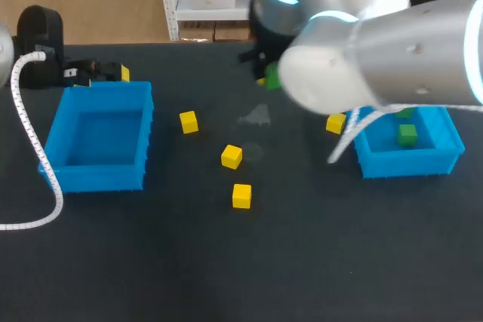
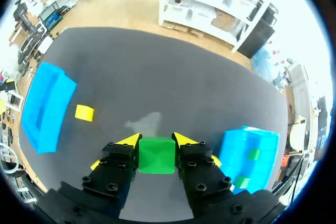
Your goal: Put the green cubes in the right bin and the yellow cubes in the left bin.
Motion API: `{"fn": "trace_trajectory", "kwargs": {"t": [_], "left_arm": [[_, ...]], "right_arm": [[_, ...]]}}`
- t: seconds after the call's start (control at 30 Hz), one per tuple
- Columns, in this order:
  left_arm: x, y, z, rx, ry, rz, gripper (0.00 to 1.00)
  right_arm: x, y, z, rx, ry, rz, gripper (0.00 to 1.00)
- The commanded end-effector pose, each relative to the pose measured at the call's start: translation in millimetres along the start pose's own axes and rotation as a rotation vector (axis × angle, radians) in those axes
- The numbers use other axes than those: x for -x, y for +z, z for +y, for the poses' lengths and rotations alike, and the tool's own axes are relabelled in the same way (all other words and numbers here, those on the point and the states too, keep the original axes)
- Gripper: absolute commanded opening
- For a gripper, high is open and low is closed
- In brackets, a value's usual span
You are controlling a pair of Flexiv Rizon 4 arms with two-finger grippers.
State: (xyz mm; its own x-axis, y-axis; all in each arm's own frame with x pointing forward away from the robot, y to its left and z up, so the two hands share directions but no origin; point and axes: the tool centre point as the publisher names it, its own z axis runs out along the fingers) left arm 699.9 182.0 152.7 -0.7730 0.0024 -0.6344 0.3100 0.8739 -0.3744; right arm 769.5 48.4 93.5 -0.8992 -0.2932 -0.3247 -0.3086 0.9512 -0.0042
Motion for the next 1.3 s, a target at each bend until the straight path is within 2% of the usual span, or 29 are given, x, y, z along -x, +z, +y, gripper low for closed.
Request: {"fn": "trace_trajectory", "kwargs": {"t": [0.03,0.2,0.53,0.73,0.93,1.3], "left_arm": [[-0.9,0,2.1,-0.008,0.002,-0.005,1.00],[-0.9,0,2.1,-0.008,0.002,-0.005,1.00],[-0.9,0,2.1,-0.008,0.002,-0.005,1.00],[-0.9,0,2.1,-0.008,0.002,-0.005,1.00],[-0.9,0,2.1,-0.008,0.002,-0.005,1.00],[-0.9,0,2.1,-0.008,0.002,-0.005,1.00]], "right_arm": [[-24,-40,-41,0.003,0.022,-0.199,0.00],[-34,-45,-77,-0.014,0.079,-0.217,0.00],[-58,-37,-154,0.001,0.282,-0.222,0.00],[-72,-32,-191,-0.005,0.384,-0.224,0.00],[-82,-29,-205,-0.003,0.420,-0.220,0.00],[-86,-21,-201,0.013,0.430,-0.206,0.00]]}}
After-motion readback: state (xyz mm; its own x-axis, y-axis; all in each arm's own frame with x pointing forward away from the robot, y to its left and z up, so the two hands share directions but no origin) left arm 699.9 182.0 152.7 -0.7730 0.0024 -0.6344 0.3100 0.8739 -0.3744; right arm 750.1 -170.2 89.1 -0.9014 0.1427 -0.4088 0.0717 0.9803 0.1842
